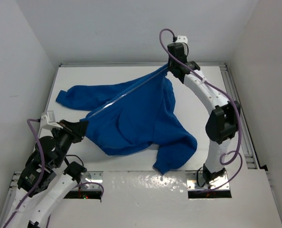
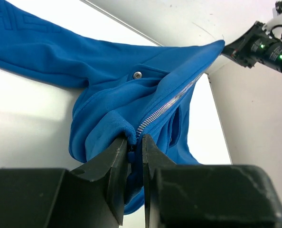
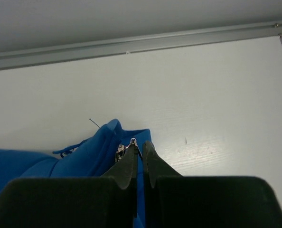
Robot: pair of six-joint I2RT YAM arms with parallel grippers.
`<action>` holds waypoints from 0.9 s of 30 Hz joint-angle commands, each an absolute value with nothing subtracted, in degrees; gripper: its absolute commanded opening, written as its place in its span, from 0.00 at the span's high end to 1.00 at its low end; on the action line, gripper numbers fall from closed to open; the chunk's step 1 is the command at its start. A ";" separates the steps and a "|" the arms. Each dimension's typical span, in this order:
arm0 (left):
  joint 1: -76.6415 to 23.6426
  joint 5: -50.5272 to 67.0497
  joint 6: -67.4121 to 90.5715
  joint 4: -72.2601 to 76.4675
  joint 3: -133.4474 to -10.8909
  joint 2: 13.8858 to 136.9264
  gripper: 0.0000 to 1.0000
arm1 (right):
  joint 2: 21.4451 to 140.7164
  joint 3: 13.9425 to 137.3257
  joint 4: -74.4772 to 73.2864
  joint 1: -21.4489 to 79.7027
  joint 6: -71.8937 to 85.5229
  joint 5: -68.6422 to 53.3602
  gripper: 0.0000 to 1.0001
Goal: Zip up the jacket
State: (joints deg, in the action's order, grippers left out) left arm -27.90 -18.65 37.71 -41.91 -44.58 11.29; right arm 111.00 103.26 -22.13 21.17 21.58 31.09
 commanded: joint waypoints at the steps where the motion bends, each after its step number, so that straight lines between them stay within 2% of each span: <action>1: -27.51 -28.57 35.33 -45.96 -48.52 7.91 1.00 | 106.53 102.22 -16.00 10.11 22.77 45.53 1.00; 6: -27.86 -25.76 36.21 -42.81 -45.36 9.48 1.00 | 103.10 97.22 -14.68 10.19 23.19 38.87 1.00; 8: -27.86 -23.21 36.04 -41.40 -45.18 11.33 1.00 | 99.77 90.64 -11.88 10.55 24.34 36.66 1.00; 10: -27.86 -21.89 35.69 -39.56 -45.17 13.70 0.82 | 98.18 87.38 -9.33 10.55 24.87 29.49 0.99; 11: -27.86 -20.93 35.60 -39.38 -45.87 15.10 0.71 | 98.17 87.45 -10.27 10.63 25.40 27.88 0.74; 12: -27.86 -20.66 35.42 -39.11 -46.23 15.81 0.51 | 98.43 88.06 -13.07 10.63 25.84 26.21 0.56; 14: -27.77 -19.96 34.37 -37.27 -47.10 16.61 0.36 | 98.70 90.60 -16.16 10.90 26.28 21.11 0.35; 15: -27.86 -19.78 34.10 -36.66 -47.72 17.83 0.19 | 97.31 90.44 -16.61 10.99 26.45 20.40 0.27; 16: -27.86 -19.69 33.58 -36.22 -48.51 18.71 0.16 | 96.08 89.83 -15.83 10.99 26.98 19.78 0.15; 17: -27.86 -19.34 32.36 -36.21 -50.08 19.68 0.02 | 94.85 89.13 -15.56 10.99 27.24 18.64 0.09; 18: -27.77 -19.68 32.08 -36.65 -50.97 21.86 0.00 | 92.57 89.30 -15.73 11.07 27.33 17.94 0.02; 21: -27.86 -18.81 31.64 -35.09 -51.68 24.08 0.00 | 87.31 90.70 -18.89 11.07 28.12 15.13 0.01; 24: -27.86 -14.60 31.81 -30.17 -49.14 23.91 0.00 | 80.62 83.96 -15.75 11.07 30.84 8.90 0.01; 27: -27.77 -10.64 32.43 -26.64 -46.41 24.17 0.00 | 69.37 70.44 -8.21 11.25 34.18 0.21 0.01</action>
State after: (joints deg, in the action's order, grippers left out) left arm -28.23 -15.42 33.17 -32.88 -48.05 23.62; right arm 76.86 77.82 -14.52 11.22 30.17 10.02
